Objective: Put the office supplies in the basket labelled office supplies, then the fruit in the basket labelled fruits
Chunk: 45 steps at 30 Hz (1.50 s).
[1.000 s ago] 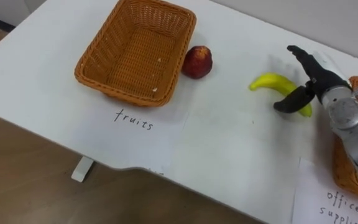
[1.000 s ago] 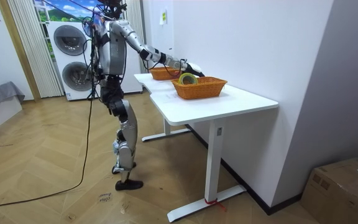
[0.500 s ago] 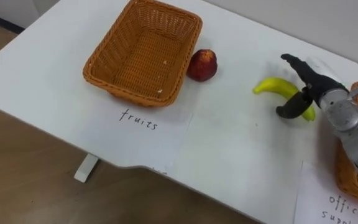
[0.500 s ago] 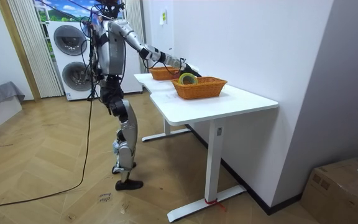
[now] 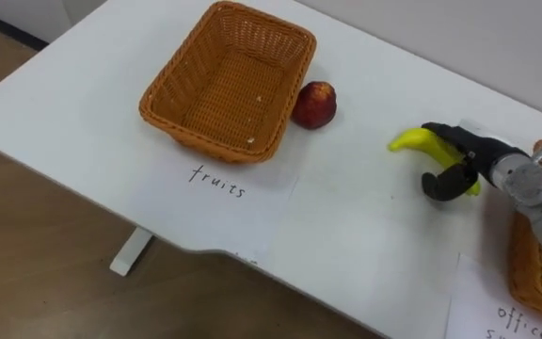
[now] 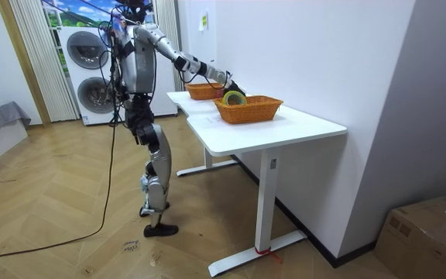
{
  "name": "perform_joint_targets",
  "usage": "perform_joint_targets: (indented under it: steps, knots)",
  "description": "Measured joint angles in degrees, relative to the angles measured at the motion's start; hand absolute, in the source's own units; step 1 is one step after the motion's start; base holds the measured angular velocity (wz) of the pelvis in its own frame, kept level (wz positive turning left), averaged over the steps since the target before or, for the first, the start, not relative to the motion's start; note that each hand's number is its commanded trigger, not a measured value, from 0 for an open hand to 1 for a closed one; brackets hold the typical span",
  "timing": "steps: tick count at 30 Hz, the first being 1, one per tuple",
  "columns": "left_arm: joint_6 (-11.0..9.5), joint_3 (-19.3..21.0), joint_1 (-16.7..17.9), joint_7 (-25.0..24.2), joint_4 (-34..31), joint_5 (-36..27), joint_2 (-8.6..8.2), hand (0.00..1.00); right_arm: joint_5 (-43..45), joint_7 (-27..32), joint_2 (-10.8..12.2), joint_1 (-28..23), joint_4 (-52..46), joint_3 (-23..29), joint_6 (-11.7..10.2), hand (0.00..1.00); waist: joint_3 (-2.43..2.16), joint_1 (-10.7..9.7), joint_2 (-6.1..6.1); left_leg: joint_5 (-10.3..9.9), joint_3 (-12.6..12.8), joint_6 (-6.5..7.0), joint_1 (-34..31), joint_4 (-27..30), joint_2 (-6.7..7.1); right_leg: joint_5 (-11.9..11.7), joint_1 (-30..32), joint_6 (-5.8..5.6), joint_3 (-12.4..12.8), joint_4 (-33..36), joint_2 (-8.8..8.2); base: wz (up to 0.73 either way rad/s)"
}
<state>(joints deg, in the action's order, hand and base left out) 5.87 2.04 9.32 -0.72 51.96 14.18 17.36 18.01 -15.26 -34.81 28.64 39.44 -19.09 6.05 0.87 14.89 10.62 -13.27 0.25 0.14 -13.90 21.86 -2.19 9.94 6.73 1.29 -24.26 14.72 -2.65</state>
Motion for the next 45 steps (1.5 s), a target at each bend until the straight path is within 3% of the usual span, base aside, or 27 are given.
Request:
perform_joint_targets:
  steps: [3,7,10,18,19,20,21,29,37,45]
  knots:
    - [-0.01,-0.17,0.17,-0.1,0.0,-0.01,0.13,0.0,-0.06,-1.34,-0.01,0.01,0.07,-0.01,-0.04,0.0,0.08,0.11,0.01,0.02,-0.18,-0.03,0.12,-0.05,0.11,-0.02,-0.17,0.04,-0.02,-0.11,0.11,0.0]
    - [-0.04,-1.78,-0.75,-0.29,0.04,-0.01,1.44,0.0,-1.69,-2.07,-0.6,0.06,0.28,-0.93,-0.18,0.0,0.89,0.77,0.19,0.12,-0.58,-0.25,0.41,-0.27,-0.09,-0.11,-0.62,0.19,-0.03,-0.62,0.5,0.01]
    - [-0.31,-2.62,-1.16,-0.59,0.1,0.01,1.95,0.0,-1.82,-2.72,-1.65,0.34,0.36,-2.32,-0.07,0.0,0.9,1.34,0.41,0.2,-0.75,-0.39,0.25,-0.26,-0.11,-0.26,-0.74,0.43,-0.02,-1.1,0.76,0.01]
    - [-1.21,-4.64,-0.99,-1.05,0.15,0.01,3.22,0.0,-2.26,-3.07,-1.81,0.48,0.61,-2.35,-0.05,0.0,0.91,1.54,0.4,0.24,-0.77,-0.46,0.33,-0.27,-0.1,-0.27,-0.72,0.45,0.14,-1.1,0.83,0.0]
    - [-1.24,-4.65,-0.89,-1.0,0.23,0.0,3.35,0.0,-2.24,-3.1,-1.81,0.48,0.61,-2.42,-0.08,0.55,0.91,1.61,0.4,0.24,-0.69,-0.46,0.42,-0.31,-0.1,-0.27,-0.72,0.45,0.28,-1.08,0.83,-0.03]
    - [-1.26,-4.67,-0.89,-0.95,0.28,0.0,3.47,0.0,-2.24,-3.1,-1.84,0.48,0.6,-2.46,-0.2,0.81,0.92,1.63,0.39,0.24,-0.66,-0.46,0.46,-0.33,-0.1,-0.27,-0.72,0.45,0.34,-1.08,0.84,0.0]
    - [-1.28,-4.71,-0.89,-0.92,0.3,0.0,3.52,0.0,-2.22,-3.1,-1.88,0.48,0.61,-2.46,-0.26,1.0,0.92,1.6,0.39,0.24,-0.66,-0.46,0.46,-0.33,-0.09,-0.27,-0.72,0.45,0.36,-1.08,0.84,0.0]
    - [-2.13,-4.81,-0.97,-0.96,0.4,0.03,3.56,0.0,-2.21,-1.88,-3.81,1.37,0.26,-2.19,-1.13,1.0,0.89,2.11,0.32,0.26,-0.61,-0.49,0.61,-0.53,-0.09,-0.27,-0.73,0.45,0.46,-1.1,0.85,0.0]
    - [-2.14,-4.75,-1.14,-0.97,0.84,0.05,3.51,0.0,-1.4,-1.08,-3.85,1.15,-0.41,-2.17,-1.12,1.0,0.76,2.74,0.0,0.3,-0.59,-0.53,0.89,-0.79,-0.08,-0.27,-0.83,0.45,0.46,-1.15,0.84,0.0]
    - [-2.1,-4.0,-0.78,-1.09,0.78,0.45,3.5,0.0,-1.64,-4.51,-3.85,-1.15,-6.34,-2.11,-1.0,1.0,0.15,1.97,-0.16,0.62,-0.64,-0.88,2.67,-2.25,-0.11,-0.27,-1.94,0.44,0.57,-1.29,0.86,-0.01]
